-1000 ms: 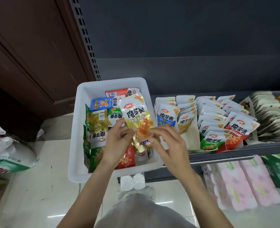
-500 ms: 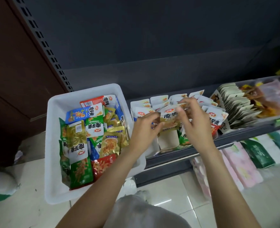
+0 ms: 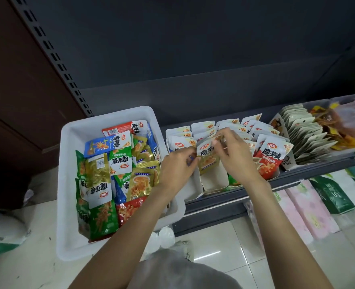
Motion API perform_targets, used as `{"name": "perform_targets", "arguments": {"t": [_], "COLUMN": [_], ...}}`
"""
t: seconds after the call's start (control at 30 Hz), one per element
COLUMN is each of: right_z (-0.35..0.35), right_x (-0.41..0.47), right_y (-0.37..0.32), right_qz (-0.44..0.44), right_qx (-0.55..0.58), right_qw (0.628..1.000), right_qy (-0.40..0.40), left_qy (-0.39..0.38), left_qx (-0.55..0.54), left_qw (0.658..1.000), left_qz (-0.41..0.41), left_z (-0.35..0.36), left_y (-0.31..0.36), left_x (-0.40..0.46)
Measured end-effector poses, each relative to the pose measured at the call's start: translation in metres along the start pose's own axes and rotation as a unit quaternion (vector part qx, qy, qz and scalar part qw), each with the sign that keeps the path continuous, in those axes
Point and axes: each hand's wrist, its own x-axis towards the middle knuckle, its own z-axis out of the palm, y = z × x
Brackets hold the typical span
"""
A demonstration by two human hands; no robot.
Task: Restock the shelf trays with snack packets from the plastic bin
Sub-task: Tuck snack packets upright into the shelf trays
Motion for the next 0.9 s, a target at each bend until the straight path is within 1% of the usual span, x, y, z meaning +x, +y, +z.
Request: {"name": "perform_targets", "arguments": {"t": [0.1,0.17,0.27,0.33,0.4,0.47,0.53,0.6,0.67,0.77,0.83,0.9], "right_z": [0.006,0.008,0.011,0.01,0.008,0.009,0.021,0.044,0.074,0.118,0.14,0.157], "right_x": [0.005,0.007,0.006,0.002,-0.007,-0.018,-0.025,-0.027,-0.022,-0.008,0.0,0.004], "right_y": [0.005,0.003,0.0,-0.004,-0.014,-0.031,-0.052,-0.069,-0.08,-0.089,-0.096,-0.098], "right_qz": [0.001,0.007,0.027,0.027,0.001,-0.056,-0.122,-0.171,-0.189,-0.179,-0.158,-0.128], "right_qx": [-0.098,-0.155,-0.192,-0.177,-0.135,-0.088,-0.056,-0.029,-0.044,-0.134,-0.235,-0.303], "right_qw": [0.995,0.988,0.981,0.984,0.99,0.994,0.991,0.983,0.971,0.944,0.915,0.893], "right_qy": [0.016,0.006,-0.019,-0.004,0.024,0.037,0.018,-0.054,-0.14,-0.244,-0.288,-0.308], "left_qy": [0.016,0.013,0.011,0.036,0.073,0.106,0.119,0.075,-0.004,-0.116,-0.165,-0.189], "left_qx": [0.027,0.029,0.011,-0.003,-0.022,-0.027,0.01,0.061,0.105,0.143,0.157,0.185], "left_qw": [1.0,0.999,1.0,0.999,0.997,0.994,0.993,0.995,0.99,0.966,0.952,0.943], "left_qz": [0.002,-0.002,-0.016,-0.012,-0.003,0.0,-0.005,-0.035,-0.091,-0.182,-0.205,-0.204], "left_z": [0.004,0.005,0.005,0.001,-0.011,-0.028,-0.047,-0.065,-0.078,-0.085,-0.083,-0.079], "left_y": [0.0,0.004,0.007,0.007,0.002,-0.013,-0.038,-0.069,-0.097,-0.113,-0.111,-0.105], "left_x": [0.004,0.006,0.009,0.007,0.0,-0.014,-0.033,-0.053,-0.071,-0.09,-0.097,-0.101]}}
